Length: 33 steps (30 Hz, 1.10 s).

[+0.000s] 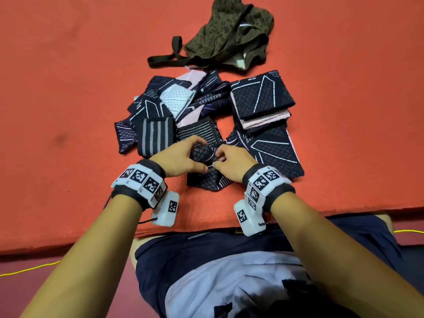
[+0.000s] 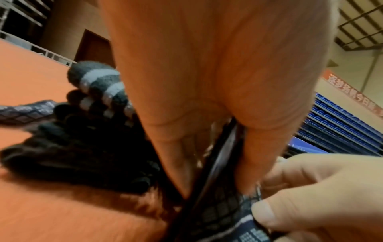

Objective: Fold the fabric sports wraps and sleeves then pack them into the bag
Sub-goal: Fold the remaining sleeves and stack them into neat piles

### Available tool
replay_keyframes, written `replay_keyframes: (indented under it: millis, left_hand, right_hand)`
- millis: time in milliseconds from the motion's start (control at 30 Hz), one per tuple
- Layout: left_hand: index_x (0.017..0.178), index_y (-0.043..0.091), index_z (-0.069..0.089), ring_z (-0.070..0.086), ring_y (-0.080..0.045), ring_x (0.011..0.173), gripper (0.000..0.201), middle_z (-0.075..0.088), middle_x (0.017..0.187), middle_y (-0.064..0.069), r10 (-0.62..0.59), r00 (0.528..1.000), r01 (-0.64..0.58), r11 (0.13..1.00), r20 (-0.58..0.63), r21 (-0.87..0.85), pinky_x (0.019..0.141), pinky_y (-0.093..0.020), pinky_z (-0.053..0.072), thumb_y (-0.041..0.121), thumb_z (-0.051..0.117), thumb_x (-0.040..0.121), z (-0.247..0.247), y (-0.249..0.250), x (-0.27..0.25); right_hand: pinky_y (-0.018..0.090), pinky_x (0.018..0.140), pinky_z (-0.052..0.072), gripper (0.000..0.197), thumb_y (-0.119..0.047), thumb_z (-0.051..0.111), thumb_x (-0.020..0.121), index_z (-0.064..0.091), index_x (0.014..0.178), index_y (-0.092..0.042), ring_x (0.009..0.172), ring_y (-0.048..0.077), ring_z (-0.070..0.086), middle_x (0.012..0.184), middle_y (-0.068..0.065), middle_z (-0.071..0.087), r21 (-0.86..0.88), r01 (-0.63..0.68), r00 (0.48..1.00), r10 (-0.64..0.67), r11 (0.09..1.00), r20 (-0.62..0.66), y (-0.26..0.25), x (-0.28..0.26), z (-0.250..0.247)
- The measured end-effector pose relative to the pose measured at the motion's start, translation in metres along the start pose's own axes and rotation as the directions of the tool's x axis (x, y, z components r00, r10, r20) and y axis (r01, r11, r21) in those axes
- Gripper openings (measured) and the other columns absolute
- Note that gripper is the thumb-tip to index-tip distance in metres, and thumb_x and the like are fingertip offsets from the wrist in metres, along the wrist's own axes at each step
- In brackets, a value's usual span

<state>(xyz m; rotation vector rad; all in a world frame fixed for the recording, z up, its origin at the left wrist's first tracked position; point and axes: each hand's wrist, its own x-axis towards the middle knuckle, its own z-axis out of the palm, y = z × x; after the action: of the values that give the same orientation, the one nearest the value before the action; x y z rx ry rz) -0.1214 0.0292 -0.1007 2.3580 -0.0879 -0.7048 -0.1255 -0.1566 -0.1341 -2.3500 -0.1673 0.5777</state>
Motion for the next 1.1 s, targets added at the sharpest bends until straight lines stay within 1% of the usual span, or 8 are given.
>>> replay_keyframes:
  millis: [100,267,400,533,633,733,933,1100]
  left_hand:
    - [0.121,0.031,0.056,0.068,-0.017,0.097,0.045,0.071,0.106,0.002,0.014,0.995,-0.019,0.999,-0.100,-0.048,0.093,-0.043,0.055,0.020,0.077,0.082,0.000,-0.003,0.005]
    - [0.116,0.029,0.061,0.060,0.002,0.069,0.031,0.067,0.088,0.014,0.088,0.970,-0.109,0.991,-0.228,-0.082,0.068,-0.025,0.049,0.025,0.072,0.088,0.006,0.020,0.014]
    - [0.106,0.024,0.068,0.043,0.002,0.046,0.013,0.049,0.061,0.015,0.084,0.955,-0.131,0.980,-0.283,-0.150,0.052,-0.021,0.035,0.025,0.062,0.094,0.020,0.030,0.020]
    - [0.093,0.030,0.071,0.055,-0.006,0.059,0.018,0.065,0.072,0.008,0.020,0.954,-0.110,0.951,-0.298,-0.290,0.062,-0.031,0.044,0.018,0.058,0.092,0.030,0.029,0.025]
    - [0.097,0.033,0.074,0.062,-0.021,0.067,0.033,0.068,0.083,-0.013,0.003,0.949,-0.137,0.904,-0.314,-0.405,0.064,-0.044,0.057,0.010,0.051,0.089,0.033,0.034,0.027]
    - [0.097,0.014,0.071,0.059,-0.008,0.054,0.027,0.058,0.081,-0.014,-0.059,0.963,-0.099,0.831,-0.264,-0.547,0.057,-0.026,0.060,0.001,0.047,0.098,0.037,0.045,0.030]
    - [0.102,0.009,0.063,0.065,-0.006,0.052,0.012,0.064,0.077,-0.005,-0.090,0.978,-0.042,0.794,-0.186,-0.607,0.069,-0.026,0.061,0.005,0.052,0.099,0.045,0.056,0.038]
    - [0.104,0.012,0.062,0.068,-0.013,0.057,0.008,0.066,0.087,-0.009,-0.058,0.983,-0.041,0.858,-0.176,-0.512,0.074,-0.036,0.063,0.009,0.060,0.096,0.046,0.051,0.042]
  right_hand:
    - [0.029,0.088,0.046,0.033,-0.029,0.066,0.090,0.062,0.120,-0.018,0.106,0.022,0.060,0.113,0.004,0.066,-0.040,0.043,0.999,-0.043,0.998,0.022,-0.002,-0.001,-0.005]
    - [0.029,0.079,0.047,0.004,-0.026,0.067,0.086,0.066,0.083,-0.024,0.093,0.021,0.062,0.089,-0.003,0.069,-0.026,0.083,0.992,-0.085,0.996,-0.089,0.003,-0.003,-0.022]
    - [0.032,0.079,0.052,0.017,-0.026,0.062,0.087,0.074,0.075,-0.025,0.085,0.020,0.064,0.081,-0.003,0.072,-0.063,0.081,0.986,-0.089,0.995,-0.143,0.008,-0.008,-0.040]
    - [0.034,0.078,0.054,0.015,-0.029,0.060,0.084,0.071,0.075,-0.024,0.082,0.023,0.065,0.081,-0.003,0.071,-0.087,0.046,0.968,-0.066,0.995,-0.242,0.020,-0.006,-0.045]
    - [0.030,0.081,0.048,0.009,-0.025,0.067,0.084,0.069,0.092,-0.026,0.089,0.020,0.060,0.097,0.000,0.061,-0.067,0.023,0.961,-0.041,0.998,-0.274,0.027,-0.006,-0.044]
    - [0.033,0.085,0.047,0.020,-0.020,0.070,0.082,0.063,0.101,-0.022,0.094,0.024,0.057,0.106,0.005,0.057,-0.028,-0.022,0.957,0.013,0.999,-0.291,0.037,-0.006,-0.040]
    - [0.030,0.075,0.048,0.014,-0.013,0.063,0.086,0.059,0.099,-0.018,0.082,0.018,0.061,0.087,-0.002,0.067,0.101,-0.037,0.963,0.063,0.994,-0.262,0.042,-0.009,-0.042]
    - [0.029,0.066,0.045,0.015,-0.015,0.063,0.082,0.056,0.092,-0.023,0.071,0.015,0.059,0.076,-0.001,0.067,0.158,-0.012,0.974,0.048,0.987,-0.222,0.047,-0.015,-0.044]
